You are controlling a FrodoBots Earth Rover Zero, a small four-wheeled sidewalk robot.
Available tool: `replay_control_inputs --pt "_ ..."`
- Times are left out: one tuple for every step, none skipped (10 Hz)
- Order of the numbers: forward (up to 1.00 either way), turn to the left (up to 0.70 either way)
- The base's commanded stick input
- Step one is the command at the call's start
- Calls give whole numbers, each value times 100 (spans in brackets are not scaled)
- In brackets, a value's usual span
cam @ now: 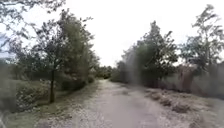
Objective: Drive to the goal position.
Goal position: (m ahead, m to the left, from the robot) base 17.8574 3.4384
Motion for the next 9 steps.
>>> replay_control_inputs --pt "45 0" --pt "45 0" --pt "45 0" --pt "45 0" --pt "45 0" --pt "45 0" --pt "45 0" --pt "45 0" --pt "45 0"
